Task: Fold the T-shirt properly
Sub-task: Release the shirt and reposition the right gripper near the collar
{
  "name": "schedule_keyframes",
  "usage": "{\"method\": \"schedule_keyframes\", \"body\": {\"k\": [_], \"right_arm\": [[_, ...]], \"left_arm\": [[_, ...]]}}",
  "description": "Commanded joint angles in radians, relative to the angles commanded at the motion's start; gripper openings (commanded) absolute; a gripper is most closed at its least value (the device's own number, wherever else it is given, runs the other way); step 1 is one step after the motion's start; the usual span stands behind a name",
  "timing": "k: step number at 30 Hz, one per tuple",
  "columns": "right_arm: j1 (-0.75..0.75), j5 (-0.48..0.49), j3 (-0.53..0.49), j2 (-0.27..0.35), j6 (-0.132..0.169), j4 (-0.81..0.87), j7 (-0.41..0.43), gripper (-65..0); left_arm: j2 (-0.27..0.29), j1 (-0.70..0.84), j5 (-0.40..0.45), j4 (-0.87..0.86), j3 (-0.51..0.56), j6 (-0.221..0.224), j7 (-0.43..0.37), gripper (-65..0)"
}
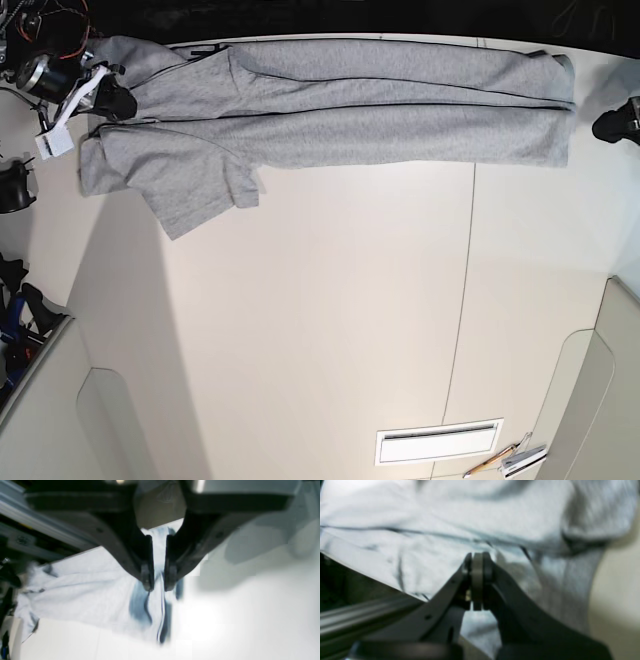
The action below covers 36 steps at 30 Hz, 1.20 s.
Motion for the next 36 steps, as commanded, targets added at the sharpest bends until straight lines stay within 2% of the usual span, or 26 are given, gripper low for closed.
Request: {"method": "schedule_keyframes", "body": {"k": [2,8,11,14,18,21,25,30,33,34,36], "right_arm": [[0.0,-0.029,0.0,0.0,0.0,-0.015,0.0,-65.0],[0.006,-0.028,-0.002,0.001,0.001,-0.135,0.018,-65.0],[0.006,-0.028,-0.002,0.003,0.001,-0.196,0.061,-65.0],[0.024,-0.035,-0.002,0.003,0.002,-0.224,0.088,-65.0],[0.108,-0.088,-0.003,0.003,0.004,-0.269,0.087,-65.0],[0.173,-0.088,-0.003,0.003,0.004,-0.325,0.087,-65.0],[0.222,-0.064,-0.002,0.003,0.003,-0.358,0.084,-65.0],[0.219,0.06,0.008,0.005,0.003,-0.284,0.027,-65.0],[0.222,0.056,0.014,0.006,0.003,-0.192,0.027,-65.0],[0.223,0.053,0.014,0.005,0.003,-0.16,0.029,-60.5],[0.228,0.037,0.014,0.006,0.003,-0.105,0.045,-47.4]], "left_arm": [[0.03,0.0,0.0,0.0,0.0,0.0,0.0,-57.2],[0.119,0.0,0.0,0.0,0.001,0.0,0.0,-57.2],[0.136,0.0,0.0,-0.001,0.001,0.0,-0.006,-57.2],[0.15,-0.001,0.111,-0.001,0.001,0.0,-0.114,-57.2],[0.153,-0.007,0.147,-0.001,0.003,0.0,-0.172,-57.2],[0.155,-0.015,0.192,-0.001,0.005,0.0,-0.215,-57.2],[0.158,-0.047,0.208,-0.002,0.005,0.0,-0.222,-57.2],[0.134,-0.062,0.132,-0.001,0.005,0.0,-0.21,-57.2],[0.105,-0.062,0.096,0.0,0.002,0.0,-0.188,-57.2],[0.097,-0.062,0.087,0.0,0.002,0.0,-0.187,-57.2],[0.094,-0.068,0.085,0.0,-0.008,0.0,-0.18,-57.2]]}}
